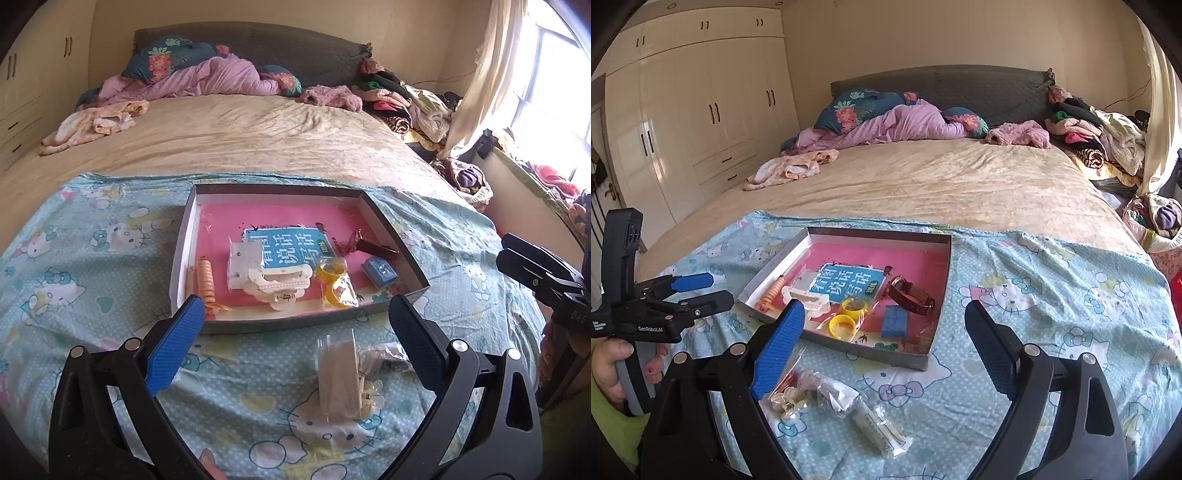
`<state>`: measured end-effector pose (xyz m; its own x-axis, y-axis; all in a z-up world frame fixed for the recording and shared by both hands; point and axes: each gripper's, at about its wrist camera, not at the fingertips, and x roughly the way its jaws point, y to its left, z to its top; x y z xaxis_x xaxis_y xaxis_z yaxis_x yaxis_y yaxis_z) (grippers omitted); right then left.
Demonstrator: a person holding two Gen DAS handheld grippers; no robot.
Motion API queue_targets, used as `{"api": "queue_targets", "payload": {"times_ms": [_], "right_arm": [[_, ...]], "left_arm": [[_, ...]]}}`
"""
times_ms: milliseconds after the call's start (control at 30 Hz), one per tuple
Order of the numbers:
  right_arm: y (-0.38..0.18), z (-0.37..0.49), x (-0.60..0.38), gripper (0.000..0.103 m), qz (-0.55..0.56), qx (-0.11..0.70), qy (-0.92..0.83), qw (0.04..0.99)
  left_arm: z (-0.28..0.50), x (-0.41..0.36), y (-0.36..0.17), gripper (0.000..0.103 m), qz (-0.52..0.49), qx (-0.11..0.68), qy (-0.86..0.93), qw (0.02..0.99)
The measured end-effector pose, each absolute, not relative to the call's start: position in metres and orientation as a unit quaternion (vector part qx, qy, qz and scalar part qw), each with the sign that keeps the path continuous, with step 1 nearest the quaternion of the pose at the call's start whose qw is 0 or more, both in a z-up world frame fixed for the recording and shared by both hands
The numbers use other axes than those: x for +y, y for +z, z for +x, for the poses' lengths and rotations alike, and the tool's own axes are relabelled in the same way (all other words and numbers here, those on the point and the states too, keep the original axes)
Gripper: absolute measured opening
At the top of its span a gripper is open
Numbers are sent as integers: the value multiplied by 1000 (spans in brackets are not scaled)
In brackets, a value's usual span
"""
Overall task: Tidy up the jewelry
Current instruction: 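Move both tools back over the remaining items on the bed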
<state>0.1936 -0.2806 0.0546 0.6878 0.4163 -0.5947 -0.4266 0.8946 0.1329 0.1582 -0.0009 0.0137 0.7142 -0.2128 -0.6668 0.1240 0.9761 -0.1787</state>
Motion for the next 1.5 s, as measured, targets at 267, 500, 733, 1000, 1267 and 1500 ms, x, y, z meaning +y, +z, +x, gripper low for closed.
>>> {"api": "queue_targets", "payload": {"times_ms": [267,500,733,1000,1267,1500], "right_arm": [[49,174,-293,87,-14,328,226,917],[41,161,-300,87,-18,335,227,914],[32,151,-302,87,-19,344,233,909],[23,146,-303,87,-15,354,241,904],[9,142,-301,87,-17,365,252,896],[-11,145,-301,87,-23,389,256,885]], "left_arm": [[137,-22,9,93,-41,374,-120,919],[119,-38,-4,93,-14,392,-136,910],[101,-46,-20,76,-14,416,-155,896],[83,-55,-44,32,-19,455,-189,870],[88,-68,-67,30,-19,487,-195,852],[109,-70,-76,30,-16,491,-166,855]]}}
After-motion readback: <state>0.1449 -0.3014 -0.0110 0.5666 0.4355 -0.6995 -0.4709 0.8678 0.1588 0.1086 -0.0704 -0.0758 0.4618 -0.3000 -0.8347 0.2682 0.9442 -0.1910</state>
